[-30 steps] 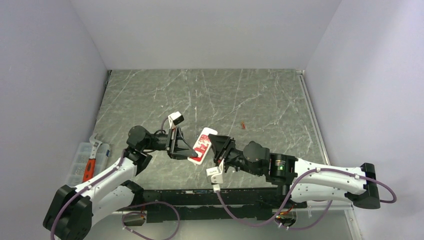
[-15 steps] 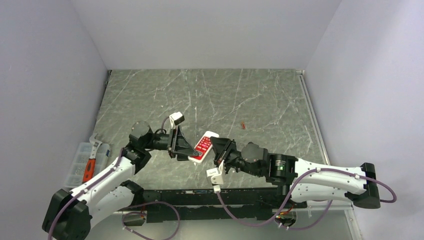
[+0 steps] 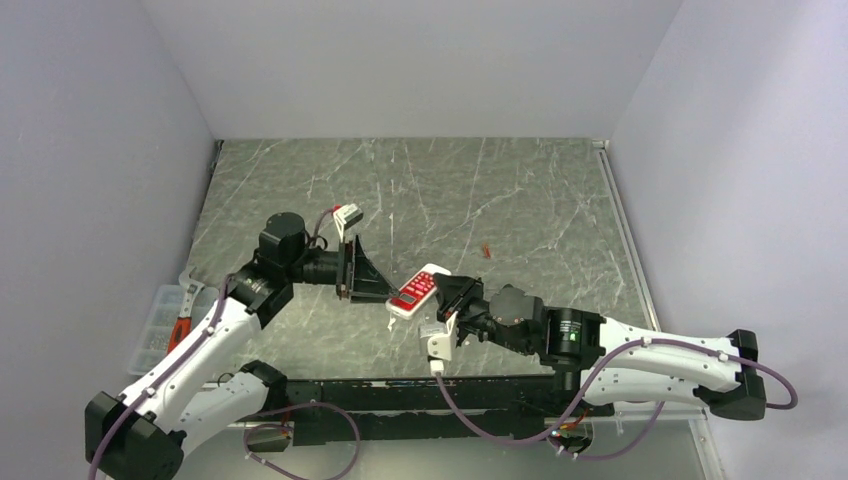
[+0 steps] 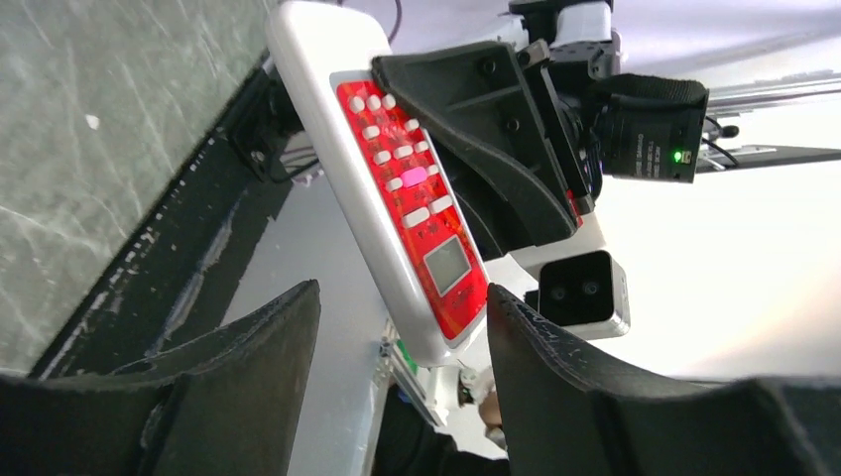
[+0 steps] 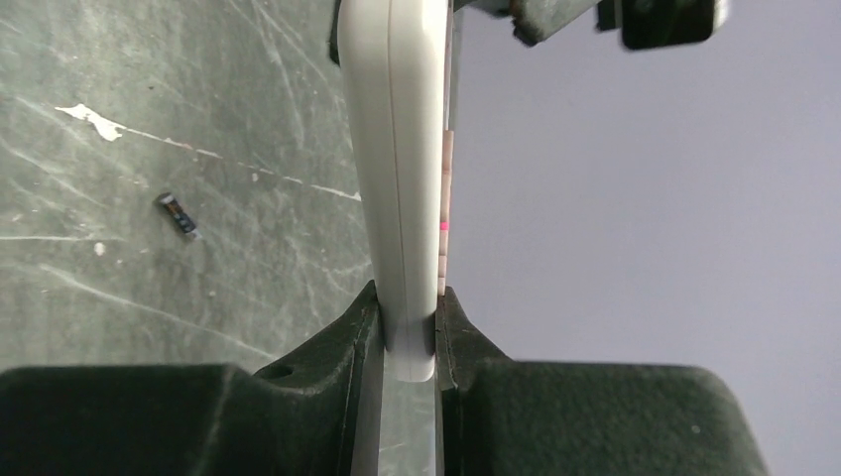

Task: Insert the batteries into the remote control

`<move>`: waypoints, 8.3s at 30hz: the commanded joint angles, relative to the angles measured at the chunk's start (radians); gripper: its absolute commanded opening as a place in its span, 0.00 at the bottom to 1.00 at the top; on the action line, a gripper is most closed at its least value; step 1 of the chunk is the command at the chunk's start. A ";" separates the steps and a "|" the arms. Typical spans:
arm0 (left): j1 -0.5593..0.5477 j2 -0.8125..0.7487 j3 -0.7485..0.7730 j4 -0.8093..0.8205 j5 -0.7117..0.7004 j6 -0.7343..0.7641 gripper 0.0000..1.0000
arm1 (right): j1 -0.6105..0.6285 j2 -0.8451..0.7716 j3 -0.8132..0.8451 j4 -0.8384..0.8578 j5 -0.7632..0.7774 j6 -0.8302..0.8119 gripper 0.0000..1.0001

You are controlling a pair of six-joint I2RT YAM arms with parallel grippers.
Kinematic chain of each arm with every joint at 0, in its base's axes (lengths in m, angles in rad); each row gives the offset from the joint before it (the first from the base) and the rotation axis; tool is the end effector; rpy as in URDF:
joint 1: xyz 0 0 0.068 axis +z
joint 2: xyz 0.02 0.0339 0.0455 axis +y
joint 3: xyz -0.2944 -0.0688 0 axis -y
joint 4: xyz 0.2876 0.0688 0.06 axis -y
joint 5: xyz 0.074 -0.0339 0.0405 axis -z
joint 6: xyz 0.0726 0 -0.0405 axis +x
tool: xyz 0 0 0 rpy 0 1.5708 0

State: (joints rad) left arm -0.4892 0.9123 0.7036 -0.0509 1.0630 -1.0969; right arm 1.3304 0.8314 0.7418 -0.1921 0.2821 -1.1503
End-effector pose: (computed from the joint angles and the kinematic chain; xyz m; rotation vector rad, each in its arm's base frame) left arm 0.1814 -0.1684 0.3174 0.2699 2.2234 -1.9602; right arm 0.0795 0.2395 0.3251 -1.6702 0.7797 -0.1353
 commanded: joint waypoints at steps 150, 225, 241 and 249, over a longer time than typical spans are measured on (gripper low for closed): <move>-0.036 -0.413 -0.019 -0.225 -0.649 0.257 0.00 | -0.419 0.045 -0.047 0.233 -0.412 1.959 0.72; -0.036 -0.408 -0.058 -0.128 -0.570 0.100 0.00 | -0.350 0.026 -0.178 0.542 -0.360 2.205 0.00; -0.037 -0.441 -0.064 -0.136 -0.616 0.093 0.00 | -0.350 -0.041 -0.223 0.523 -0.337 2.201 0.00; -0.037 -0.455 -0.035 -0.195 -0.661 0.135 0.00 | -0.351 -0.092 -0.250 0.488 -0.317 2.197 0.00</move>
State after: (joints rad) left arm -0.5327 0.4671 0.6273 -0.2008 0.4591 -1.0149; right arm 0.9829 0.7883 0.5007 0.2813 -0.0757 1.0584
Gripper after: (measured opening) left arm 0.220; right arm 0.280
